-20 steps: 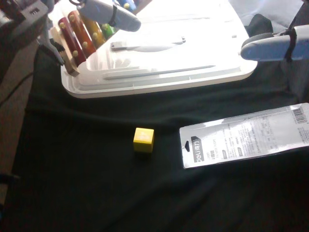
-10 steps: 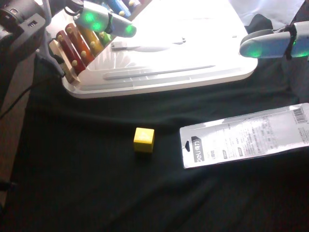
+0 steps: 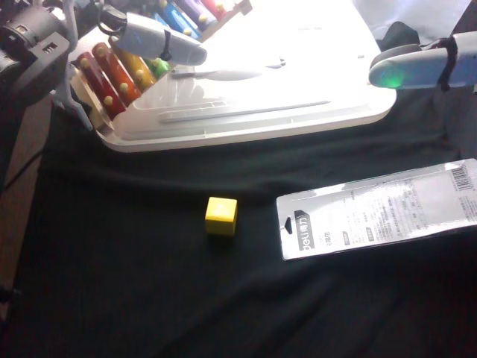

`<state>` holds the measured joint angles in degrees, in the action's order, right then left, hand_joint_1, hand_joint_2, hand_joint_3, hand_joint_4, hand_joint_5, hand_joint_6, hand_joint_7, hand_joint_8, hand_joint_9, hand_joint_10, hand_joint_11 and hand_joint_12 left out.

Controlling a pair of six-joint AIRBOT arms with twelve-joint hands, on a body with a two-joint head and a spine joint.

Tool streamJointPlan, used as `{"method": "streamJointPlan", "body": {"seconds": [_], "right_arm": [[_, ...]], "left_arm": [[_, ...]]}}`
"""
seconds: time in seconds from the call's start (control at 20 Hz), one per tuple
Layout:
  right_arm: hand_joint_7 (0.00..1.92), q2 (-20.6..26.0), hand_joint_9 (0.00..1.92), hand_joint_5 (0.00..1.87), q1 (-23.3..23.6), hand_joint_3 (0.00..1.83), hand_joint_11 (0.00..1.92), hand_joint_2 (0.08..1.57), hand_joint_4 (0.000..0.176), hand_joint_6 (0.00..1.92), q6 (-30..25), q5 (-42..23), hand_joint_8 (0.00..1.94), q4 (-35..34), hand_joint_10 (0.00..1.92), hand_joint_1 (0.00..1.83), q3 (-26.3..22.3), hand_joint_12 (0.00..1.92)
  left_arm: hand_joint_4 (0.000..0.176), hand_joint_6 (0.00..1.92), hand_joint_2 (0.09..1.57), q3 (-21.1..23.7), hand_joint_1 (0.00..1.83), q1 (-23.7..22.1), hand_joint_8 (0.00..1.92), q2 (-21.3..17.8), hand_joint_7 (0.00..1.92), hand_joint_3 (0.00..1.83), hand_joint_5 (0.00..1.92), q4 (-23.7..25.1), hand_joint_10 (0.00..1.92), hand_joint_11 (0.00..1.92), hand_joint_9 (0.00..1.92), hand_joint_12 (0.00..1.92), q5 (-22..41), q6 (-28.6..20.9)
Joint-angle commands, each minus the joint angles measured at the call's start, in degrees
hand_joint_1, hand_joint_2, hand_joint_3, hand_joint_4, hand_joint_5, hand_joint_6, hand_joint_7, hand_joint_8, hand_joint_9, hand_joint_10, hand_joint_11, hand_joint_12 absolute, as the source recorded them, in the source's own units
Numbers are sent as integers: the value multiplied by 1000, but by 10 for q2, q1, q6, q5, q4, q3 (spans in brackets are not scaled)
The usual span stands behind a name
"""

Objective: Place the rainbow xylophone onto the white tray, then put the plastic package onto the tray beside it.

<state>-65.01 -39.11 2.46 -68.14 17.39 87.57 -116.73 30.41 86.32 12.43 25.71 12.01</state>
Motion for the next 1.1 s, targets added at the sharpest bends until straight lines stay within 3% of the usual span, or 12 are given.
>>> {"method": "streamJointPlan", "body": {"seconds": [0.0, 0.3, 0.5, 0.7, 0.9, 0.95, 1.05], "right_arm": [[253, -1, 230, 0, 9, 3, 0, 833, 0, 1485, -5, -63, 3, -32, 5, 719, 0, 525], [221, -1, 207, 0, 10, 2, 0, 856, 0, 1469, -5, -64, 1, -32, 2, 699, 1, 486], [233, -1, 235, 0, 13, 0, 0, 846, 0, 1539, -5, -64, 2, -29, 3, 753, 1, 643], [269, -1, 227, 0, 21, 0, 0, 829, 0, 1562, -5, -64, 8, -22, 4, 779, 2, 661], [270, -2, 223, 0, 24, 2, 0, 839, 0, 1576, -5, -64, 2, -19, 0, 811, 3, 603], [273, -3, 223, 0, 25, 0, 0, 837, 0, 1575, -5, -64, 3, -19, 0, 811, 4, 600], [273, -3, 229, 0, 26, 0, 0, 827, 0, 1585, -5, -64, 2, -18, 2, 815, 4, 626]], "left_arm": [[0, 0, 959, -4, 976, -1, 0, 3, 530, 0, 492, -15, 0, 364, 468, 188, 51, -6], [0, 0, 968, -9, 931, -1, 0, 5, 450, 2, 343, -10, 0, 310, 378, 162, 37, -6], [0, 6, 958, -25, 965, -2, 1, 15, 455, 0, 360, 2, 0, 303, 379, 155, 19, -9], [0, 0, 952, -49, 936, -9, 0, 29, 429, 0, 317, 32, 0, 271, 341, 142, 2, -32], [0, 0, 922, -53, 928, -13, 0, 33, 391, 0, 260, 41, 0, 252, 338, 131, -6, -32], [8, 0, 901, -54, 920, -14, 0, 33, 362, 0, 246, 42, 0, 243, 325, 126, -7, -32], [67, 0, 852, -54, 904, -17, 0, 35, 266, 0, 207, 48, 0, 189, 264, 99, -8, -33]]}}
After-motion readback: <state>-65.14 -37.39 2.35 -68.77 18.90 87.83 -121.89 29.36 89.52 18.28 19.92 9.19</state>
